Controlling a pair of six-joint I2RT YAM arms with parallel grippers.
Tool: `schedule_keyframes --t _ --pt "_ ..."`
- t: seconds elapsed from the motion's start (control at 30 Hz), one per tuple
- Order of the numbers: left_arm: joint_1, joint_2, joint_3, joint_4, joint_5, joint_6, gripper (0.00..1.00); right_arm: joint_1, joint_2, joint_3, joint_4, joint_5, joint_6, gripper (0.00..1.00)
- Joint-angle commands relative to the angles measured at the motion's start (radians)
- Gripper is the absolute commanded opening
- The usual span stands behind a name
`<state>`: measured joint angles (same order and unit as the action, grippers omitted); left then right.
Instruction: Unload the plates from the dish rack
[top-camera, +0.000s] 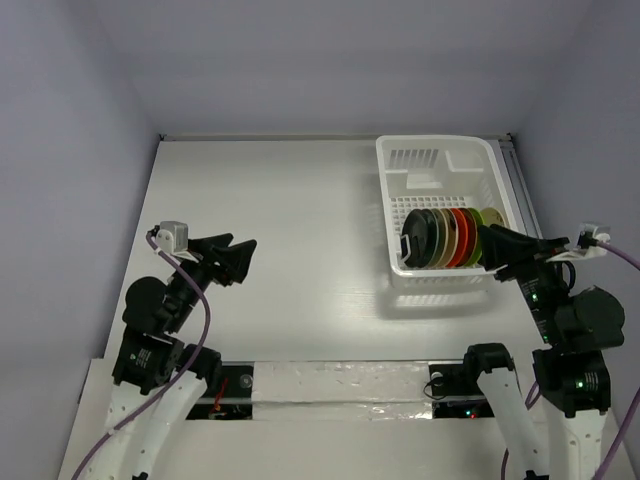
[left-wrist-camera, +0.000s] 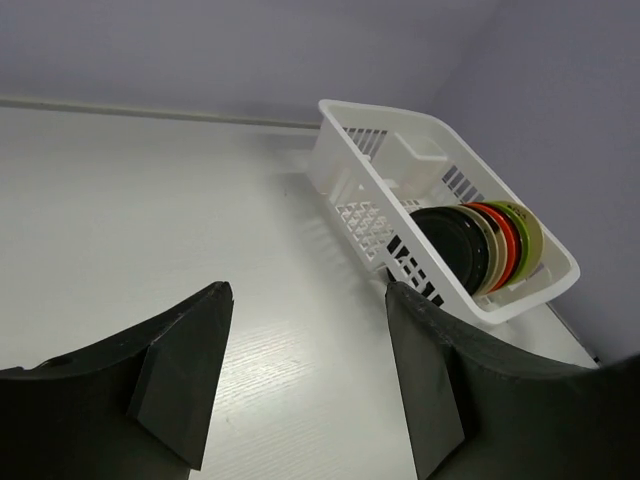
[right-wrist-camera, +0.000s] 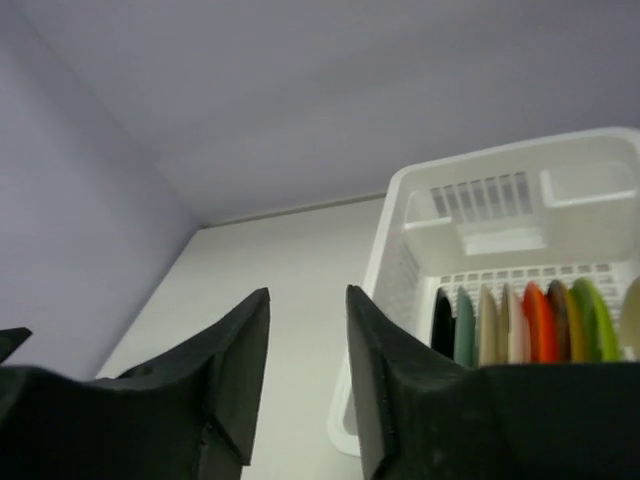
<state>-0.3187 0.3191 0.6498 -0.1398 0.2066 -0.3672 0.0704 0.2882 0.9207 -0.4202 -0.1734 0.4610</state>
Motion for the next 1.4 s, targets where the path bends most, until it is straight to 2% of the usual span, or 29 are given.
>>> schedule_keyframes --t 0.0,0.03,0.07,0.2,0.33,0.4,0.5,0.53,0.6,0.63,0.73,0.77,0.87,0.9,1.0,1.2,1.23,1.37 --pt "-0.002 -0.028 0.001 0.052 0.028 0.016 0.59 -0.006 0.057 0.03 -0.011 -0.09 -0.027 0.4" --pt "-0.002 -0.026 0.001 0.043 0.019 0.016 0.59 -0.006 0.068 0.033 -0.011 -0.109 -0.028 0.34" --pt "-0.002 -0.026 -0.001 0.043 0.02 0.014 0.59 -0.006 0.093 0.038 -0.009 -0.121 -0.033 0.22" --pt "-0.002 -0.008 -0.003 0.04 0.007 0.002 0.53 -0.006 0.164 0.058 -0.003 -0.158 -0.035 0.0" --pt "-0.002 0.027 -0.004 0.032 -0.062 -0.059 0.35 -0.006 0.242 0.064 -0.006 -0.147 -0.045 0.0" --pt "-0.002 0.085 0.005 0.019 -0.085 -0.131 0.34 0.012 0.273 0.076 -0.028 -0.118 -0.058 0.0" --pt "-0.002 0.203 0.074 -0.053 -0.029 -0.13 0.28 0.093 0.337 0.093 -0.061 -0.016 -0.074 0.0" --pt "-0.002 0.221 0.106 -0.067 -0.013 -0.112 0.16 0.127 0.354 0.104 -0.068 0.067 -0.076 0.0" --pt "-0.002 0.268 0.14 -0.102 -0.035 -0.055 0.08 0.262 0.419 0.116 -0.086 0.162 -0.076 0.0" --pt "-0.002 0.284 0.171 -0.122 -0.053 -0.041 0.0 0.307 0.443 0.127 -0.091 0.223 -0.076 0.0" --pt "-0.011 0.322 0.194 -0.184 -0.157 -0.009 0.0 0.405 0.554 0.139 -0.115 0.397 -0.078 0.0" --pt "-0.025 0.331 0.198 -0.194 -0.195 -0.006 0.0 0.405 0.578 0.15 -0.127 0.475 -0.078 0.03" --pt "-0.043 0.339 0.182 -0.201 -0.274 -0.015 0.0 0.414 0.661 0.147 -0.138 0.534 -0.085 0.22" --pt "-0.054 0.334 0.176 -0.192 -0.273 -0.013 0.0 0.414 0.695 0.148 -0.14 0.538 -0.085 0.35" --pt "-0.066 0.34 0.153 -0.182 -0.3 -0.016 0.0 0.414 0.758 0.15 -0.138 0.563 -0.078 0.47" --pt "-0.201 0.311 0.106 -0.179 -0.455 -0.024 0.01 0.414 0.856 0.17 -0.143 0.623 -0.068 0.46" --pt "-0.242 0.314 0.093 -0.181 -0.487 -0.03 0.06 0.414 0.87 0.171 -0.141 0.629 -0.065 0.46" --pt "-0.389 0.362 0.1 -0.234 -0.62 -0.084 0.12 0.414 0.934 0.184 -0.123 0.644 -0.064 0.44"
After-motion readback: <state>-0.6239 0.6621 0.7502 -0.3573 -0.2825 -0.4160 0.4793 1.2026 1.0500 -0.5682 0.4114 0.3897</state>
